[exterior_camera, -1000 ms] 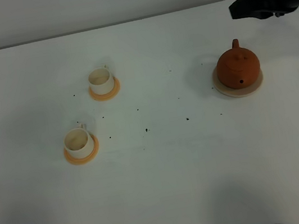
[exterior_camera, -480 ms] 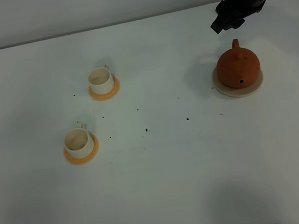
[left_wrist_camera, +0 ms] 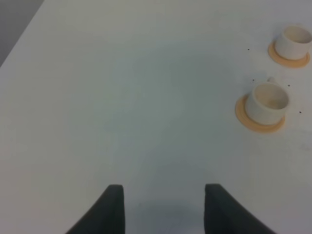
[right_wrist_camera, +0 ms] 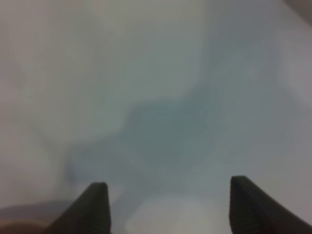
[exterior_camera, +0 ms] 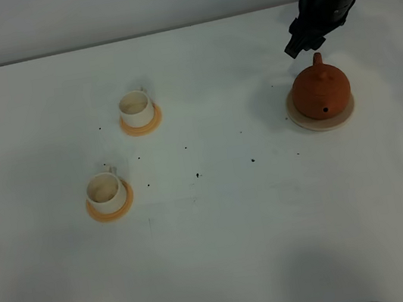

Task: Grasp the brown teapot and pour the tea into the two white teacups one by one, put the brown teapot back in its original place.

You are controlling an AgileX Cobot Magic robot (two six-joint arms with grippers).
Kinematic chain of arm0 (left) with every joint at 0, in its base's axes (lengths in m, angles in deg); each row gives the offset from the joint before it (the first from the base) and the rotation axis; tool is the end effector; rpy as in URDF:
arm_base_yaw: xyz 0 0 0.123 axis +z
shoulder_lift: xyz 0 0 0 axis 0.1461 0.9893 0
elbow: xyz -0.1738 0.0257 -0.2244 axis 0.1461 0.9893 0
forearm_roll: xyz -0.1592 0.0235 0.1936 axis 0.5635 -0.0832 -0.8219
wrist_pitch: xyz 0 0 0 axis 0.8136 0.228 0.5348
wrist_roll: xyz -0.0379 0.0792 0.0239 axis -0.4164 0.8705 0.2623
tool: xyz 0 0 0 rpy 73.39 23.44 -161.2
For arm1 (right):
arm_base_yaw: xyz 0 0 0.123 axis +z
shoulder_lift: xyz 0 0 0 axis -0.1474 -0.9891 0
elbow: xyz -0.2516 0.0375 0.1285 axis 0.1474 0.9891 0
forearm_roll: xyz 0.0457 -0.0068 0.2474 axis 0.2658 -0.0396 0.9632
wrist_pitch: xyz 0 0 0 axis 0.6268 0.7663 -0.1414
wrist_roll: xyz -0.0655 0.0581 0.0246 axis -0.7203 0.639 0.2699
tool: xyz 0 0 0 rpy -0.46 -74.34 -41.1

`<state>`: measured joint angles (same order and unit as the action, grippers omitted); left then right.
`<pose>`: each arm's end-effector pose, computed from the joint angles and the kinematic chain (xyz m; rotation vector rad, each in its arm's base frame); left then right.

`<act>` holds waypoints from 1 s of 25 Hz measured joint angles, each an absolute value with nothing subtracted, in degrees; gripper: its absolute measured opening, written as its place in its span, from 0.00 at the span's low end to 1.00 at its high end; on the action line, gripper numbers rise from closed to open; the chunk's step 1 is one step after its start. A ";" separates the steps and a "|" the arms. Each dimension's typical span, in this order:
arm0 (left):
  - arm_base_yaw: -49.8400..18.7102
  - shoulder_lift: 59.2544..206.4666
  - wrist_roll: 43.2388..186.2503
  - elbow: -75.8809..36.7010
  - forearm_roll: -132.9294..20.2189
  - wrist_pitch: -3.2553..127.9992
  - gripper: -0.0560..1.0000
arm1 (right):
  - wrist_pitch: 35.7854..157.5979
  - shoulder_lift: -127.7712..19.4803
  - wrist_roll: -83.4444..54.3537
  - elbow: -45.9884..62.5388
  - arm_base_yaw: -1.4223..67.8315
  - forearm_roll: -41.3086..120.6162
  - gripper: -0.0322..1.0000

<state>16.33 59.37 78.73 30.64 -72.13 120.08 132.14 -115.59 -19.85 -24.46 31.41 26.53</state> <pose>-0.0082 0.0021 0.2796 -0.1783 2.0334 0.1127 0.4774 0.1957 0.1663 -1.1972 2.3557 -0.1373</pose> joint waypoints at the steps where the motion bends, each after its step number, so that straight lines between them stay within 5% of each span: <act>1: 16.33 59.37 78.73 30.64 -72.13 120.08 0.41 | 132.34 -116.12 -19.85 -24.57 31.41 26.35 0.53; 25: 16.33 59.37 78.73 30.64 -72.13 120.08 0.41 | 142.69 -116.97 -17.00 -28.87 29.55 21.73 0.53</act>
